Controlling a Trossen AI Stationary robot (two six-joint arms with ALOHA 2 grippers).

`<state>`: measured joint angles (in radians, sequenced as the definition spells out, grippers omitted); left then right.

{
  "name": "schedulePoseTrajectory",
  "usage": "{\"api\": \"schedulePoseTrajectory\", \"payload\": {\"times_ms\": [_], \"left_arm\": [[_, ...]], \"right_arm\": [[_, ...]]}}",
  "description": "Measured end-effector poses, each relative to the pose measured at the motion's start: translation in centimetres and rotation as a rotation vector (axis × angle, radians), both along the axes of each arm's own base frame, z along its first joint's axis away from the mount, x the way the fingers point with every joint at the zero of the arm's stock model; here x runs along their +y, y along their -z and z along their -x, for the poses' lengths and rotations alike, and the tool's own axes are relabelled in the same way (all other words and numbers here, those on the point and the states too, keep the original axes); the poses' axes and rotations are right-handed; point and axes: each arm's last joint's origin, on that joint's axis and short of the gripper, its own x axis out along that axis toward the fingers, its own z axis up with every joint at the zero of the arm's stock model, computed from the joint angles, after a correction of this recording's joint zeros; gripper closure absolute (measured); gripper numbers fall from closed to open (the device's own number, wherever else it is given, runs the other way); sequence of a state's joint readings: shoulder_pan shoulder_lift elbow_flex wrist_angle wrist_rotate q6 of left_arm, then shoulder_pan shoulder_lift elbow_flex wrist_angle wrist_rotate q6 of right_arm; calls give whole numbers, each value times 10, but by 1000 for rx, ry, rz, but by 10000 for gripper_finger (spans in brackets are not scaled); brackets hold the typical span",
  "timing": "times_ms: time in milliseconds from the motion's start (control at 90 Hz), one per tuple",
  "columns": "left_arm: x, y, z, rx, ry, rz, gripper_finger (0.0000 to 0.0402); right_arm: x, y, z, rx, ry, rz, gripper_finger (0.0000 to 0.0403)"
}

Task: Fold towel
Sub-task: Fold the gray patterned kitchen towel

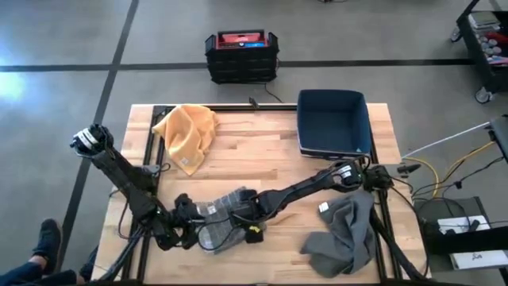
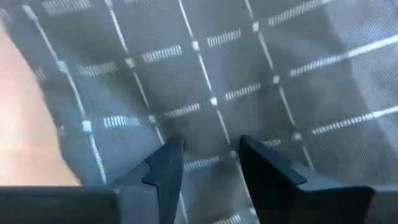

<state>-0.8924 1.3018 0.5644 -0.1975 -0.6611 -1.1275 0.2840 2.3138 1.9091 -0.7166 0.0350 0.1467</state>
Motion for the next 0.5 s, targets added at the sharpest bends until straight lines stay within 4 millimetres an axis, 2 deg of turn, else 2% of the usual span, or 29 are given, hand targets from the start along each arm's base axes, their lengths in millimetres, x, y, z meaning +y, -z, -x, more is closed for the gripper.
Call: {"api": "schedulePoseTrajectory", "payload": {"times_ms": [100, 178, 289, 444, 500], "left_arm": [[-2, -1, -5, -76, 39, 15, 328], [-3, 3, -8, -85, 38, 17, 328], [-5, 12, -11, -74, 33, 2, 328], [-9, 35, -12, 28, 68, -31, 328], [-10, 43, -12, 76, 86, -24, 328]], "right_arm": [[9, -22, 2, -50, -59, -34, 277], [19, -23, 6, -94, -114, -36, 282], [27, -5, 10, -144, -154, -47, 290], [22, 29, 24, -124, -119, -45, 306], [21, 32, 28, -128, -102, -56, 313]]}}
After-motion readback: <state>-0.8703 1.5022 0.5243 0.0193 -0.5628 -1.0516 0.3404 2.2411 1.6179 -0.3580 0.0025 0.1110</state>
